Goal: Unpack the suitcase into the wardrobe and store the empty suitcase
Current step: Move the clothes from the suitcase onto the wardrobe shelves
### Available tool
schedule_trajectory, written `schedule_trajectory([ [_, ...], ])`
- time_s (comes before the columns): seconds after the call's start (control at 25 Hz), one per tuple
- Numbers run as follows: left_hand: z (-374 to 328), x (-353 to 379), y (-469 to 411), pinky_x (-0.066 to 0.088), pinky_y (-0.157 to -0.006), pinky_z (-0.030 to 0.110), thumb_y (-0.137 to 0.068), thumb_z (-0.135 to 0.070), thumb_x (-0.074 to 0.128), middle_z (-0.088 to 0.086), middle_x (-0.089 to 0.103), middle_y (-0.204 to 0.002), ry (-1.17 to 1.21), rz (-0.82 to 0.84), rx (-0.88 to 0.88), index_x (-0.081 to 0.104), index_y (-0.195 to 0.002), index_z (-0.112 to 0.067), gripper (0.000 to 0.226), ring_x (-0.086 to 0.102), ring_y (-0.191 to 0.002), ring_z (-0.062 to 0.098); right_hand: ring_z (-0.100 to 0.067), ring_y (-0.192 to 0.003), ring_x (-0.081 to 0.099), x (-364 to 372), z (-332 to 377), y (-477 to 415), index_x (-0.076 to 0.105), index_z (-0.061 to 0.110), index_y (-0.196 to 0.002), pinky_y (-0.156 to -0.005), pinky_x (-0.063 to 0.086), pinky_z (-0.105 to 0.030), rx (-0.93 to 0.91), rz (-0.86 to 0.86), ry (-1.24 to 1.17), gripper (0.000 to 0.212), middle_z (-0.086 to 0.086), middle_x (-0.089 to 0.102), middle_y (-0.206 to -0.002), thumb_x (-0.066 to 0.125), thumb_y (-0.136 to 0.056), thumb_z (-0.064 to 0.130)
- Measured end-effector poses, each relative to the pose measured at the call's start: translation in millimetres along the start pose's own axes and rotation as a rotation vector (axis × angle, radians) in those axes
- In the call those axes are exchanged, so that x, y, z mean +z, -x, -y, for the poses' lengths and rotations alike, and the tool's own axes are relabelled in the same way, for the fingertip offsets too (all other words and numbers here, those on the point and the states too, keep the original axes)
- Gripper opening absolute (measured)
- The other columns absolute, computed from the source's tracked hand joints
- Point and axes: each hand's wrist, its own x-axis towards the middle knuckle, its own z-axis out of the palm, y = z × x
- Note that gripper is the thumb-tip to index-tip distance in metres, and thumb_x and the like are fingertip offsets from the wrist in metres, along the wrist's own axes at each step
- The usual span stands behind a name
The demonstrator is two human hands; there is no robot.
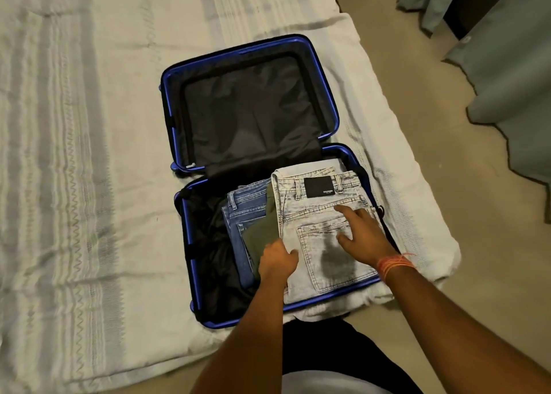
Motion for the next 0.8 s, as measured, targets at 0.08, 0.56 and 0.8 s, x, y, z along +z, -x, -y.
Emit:
schedule_trajectory([
  [0.08, -1.0, 1.4, -14.4, 0.046, -0.091, 0.040, -0.088, -0.042, 0.060, 0.017, 0.052, -0.130, 0.099, -0.013, -0.027, 0.048, -0.127, -0.005, 0.056, 0.052, -0.117, 0.035, -0.033, -0.109, 0.051, 5.6, -0.2, -3.4, 0.032, 0.026, -0.145, -0.092, 0.043, -0.038, 0.028, 0.009, -0.022, 0.062, -0.013, 0.045, -0.123, 0.059, -0.090, 0.019],
  [0.56, -11.1, 11.0, -69.7, 0.051, -0.093, 0.044, -0.049, -0.049, 0.088, 0.004, 0.065, -0.119, 0.742, 0.059, -0.138, 0.053, -0.120, -0.019, 0.084, 0.062, -0.108, 0.028, -0.033, -0.110, 0.055, 31.4, -16.7, -3.4, 0.039, 0.028, -0.141, -0.096, 0.047, -0.044, 0.191, 0.059, -0.116, 0.060, -0.013, 0.046, -0.128, 0.061, -0.088, 0.012],
  [0.8, -45.4, 26.0, -10.6, 0.050, -0.071, 0.031, -0.078, -0.011, 0.070, 0.009, 0.044, -0.118, 0.230, -0.366, 0.273, 0.050, -0.119, -0.017, 0.046, 0.057, -0.095, 0.027, -0.027, -0.121, 0.051, 31.9, -15.2, -4.0, 0.031, 0.032, -0.143, -0.100, 0.046, -0.048, 0.190, 0.021, -0.157, 0.067, -0.012, 0.044, -0.134, 0.060, -0.086, 0.011],
])
